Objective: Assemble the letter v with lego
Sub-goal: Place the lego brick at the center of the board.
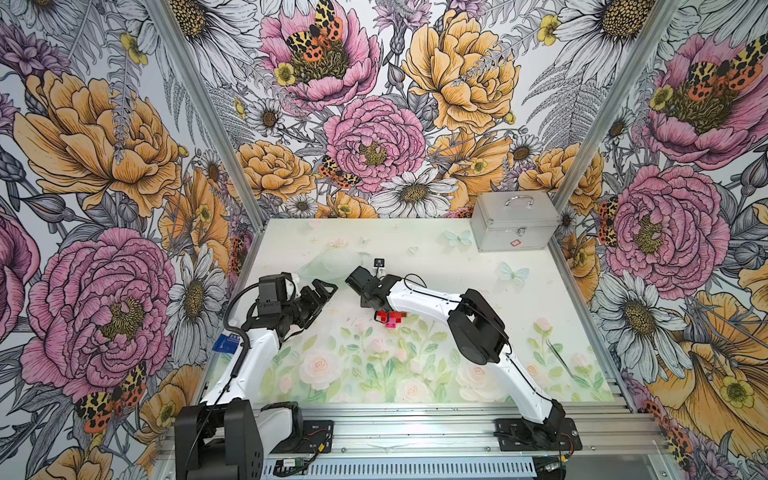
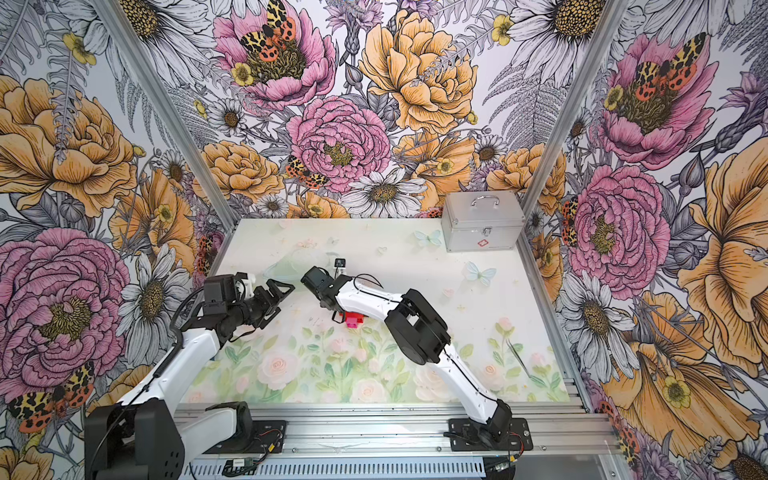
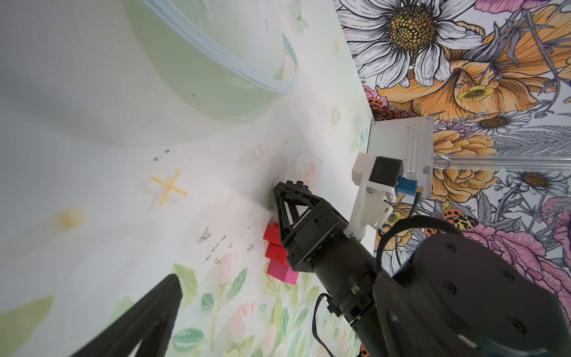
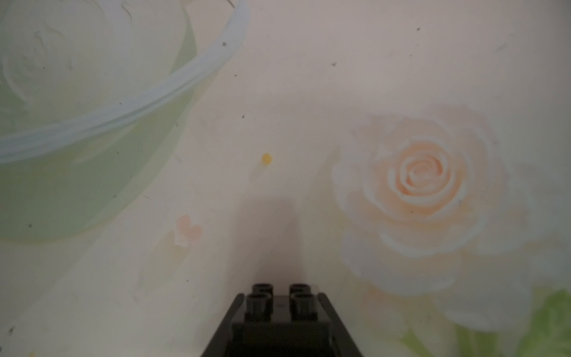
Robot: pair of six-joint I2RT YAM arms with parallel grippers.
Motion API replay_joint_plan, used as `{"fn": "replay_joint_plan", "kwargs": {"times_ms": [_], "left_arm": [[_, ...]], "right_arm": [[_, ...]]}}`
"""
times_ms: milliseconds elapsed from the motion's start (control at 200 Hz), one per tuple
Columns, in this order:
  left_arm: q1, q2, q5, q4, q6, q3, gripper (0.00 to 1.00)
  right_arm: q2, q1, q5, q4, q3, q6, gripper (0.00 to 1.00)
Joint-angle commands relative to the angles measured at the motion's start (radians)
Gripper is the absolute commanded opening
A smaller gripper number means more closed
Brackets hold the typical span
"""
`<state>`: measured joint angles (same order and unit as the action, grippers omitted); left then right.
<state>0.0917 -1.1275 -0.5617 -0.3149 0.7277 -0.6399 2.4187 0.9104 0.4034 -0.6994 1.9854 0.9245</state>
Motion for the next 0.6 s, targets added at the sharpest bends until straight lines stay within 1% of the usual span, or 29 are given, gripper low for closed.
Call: {"fn": "replay_joint_plan", "kwargs": {"times_ms": [0, 125, 385, 445, 595], "left_arm": [[0.02, -0.003, -0.026, -0.009, -0.033, 0.013, 0.99], [0.029, 0.003, -0.032, -0.012, -0.038, 0.017, 0.99], [0.042, 0.011, -0.038, -0.018, -0.041, 0.02, 0.99], [0.043, 0.013, -0.036, -0.019, -0.04, 0.021, 0.99], [0.043, 0.01, -0.03, -0.021, -0.042, 0.024, 0.99]], "right_arm": [[0.034, -0.001, -0.012, -0.012, 0.035, 0.016, 0.37], [0.04, -0.001, -0.015, -0.02, 0.039, 0.018, 0.43], [0.037, -0.004, -0.02, -0.023, 0.041, 0.013, 0.44], [0.027, -0.005, -0.027, -0.024, 0.042, 0.007, 0.44], [-0.03, -0.005, -0.018, -0.036, 0.041, -0.03, 0.51]]}}
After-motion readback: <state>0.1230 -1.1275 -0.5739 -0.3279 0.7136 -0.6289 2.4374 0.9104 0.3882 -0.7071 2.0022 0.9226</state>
